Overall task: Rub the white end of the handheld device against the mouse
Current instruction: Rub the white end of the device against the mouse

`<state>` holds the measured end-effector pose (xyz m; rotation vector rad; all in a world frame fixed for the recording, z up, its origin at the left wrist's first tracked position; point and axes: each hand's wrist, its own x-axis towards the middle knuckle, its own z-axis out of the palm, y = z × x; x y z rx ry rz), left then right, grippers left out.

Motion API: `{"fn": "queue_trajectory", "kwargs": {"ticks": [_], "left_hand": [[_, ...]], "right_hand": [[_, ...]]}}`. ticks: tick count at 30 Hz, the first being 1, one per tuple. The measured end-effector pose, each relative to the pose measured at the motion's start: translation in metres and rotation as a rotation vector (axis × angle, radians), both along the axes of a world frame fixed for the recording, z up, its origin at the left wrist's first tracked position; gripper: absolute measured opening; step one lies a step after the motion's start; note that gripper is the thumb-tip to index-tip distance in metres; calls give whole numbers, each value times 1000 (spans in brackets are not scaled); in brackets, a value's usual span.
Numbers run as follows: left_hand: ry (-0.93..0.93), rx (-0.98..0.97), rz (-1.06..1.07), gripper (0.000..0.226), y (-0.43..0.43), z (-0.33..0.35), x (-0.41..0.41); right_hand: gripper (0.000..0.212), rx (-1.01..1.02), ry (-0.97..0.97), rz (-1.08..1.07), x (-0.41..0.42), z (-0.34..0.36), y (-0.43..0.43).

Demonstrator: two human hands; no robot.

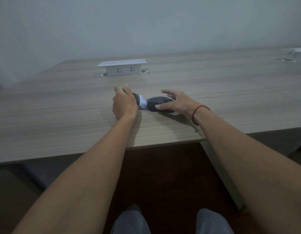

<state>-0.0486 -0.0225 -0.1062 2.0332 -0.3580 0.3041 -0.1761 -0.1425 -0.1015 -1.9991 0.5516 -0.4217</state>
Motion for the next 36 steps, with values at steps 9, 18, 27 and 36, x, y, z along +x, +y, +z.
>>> {"fn": "queue_trajectory", "kwargs": {"ticks": [9, 18, 27, 36], "left_hand": [[29, 34, -132, 41, 0, -5, 1], [24, 109, -7, 41, -3, -1, -8], [104, -88, 30, 37, 7, 0, -5], [55, -252, 36, 39, 6, 3, -7]], "right_hand": [[50, -230, -123, -134, 12, -14, 12], [29, -131, -146, -49, 8, -4, 23], [41, -207, -125, -295, 14, -12, 22], [59, -530, -43, -450, 12, -18, 31]]}}
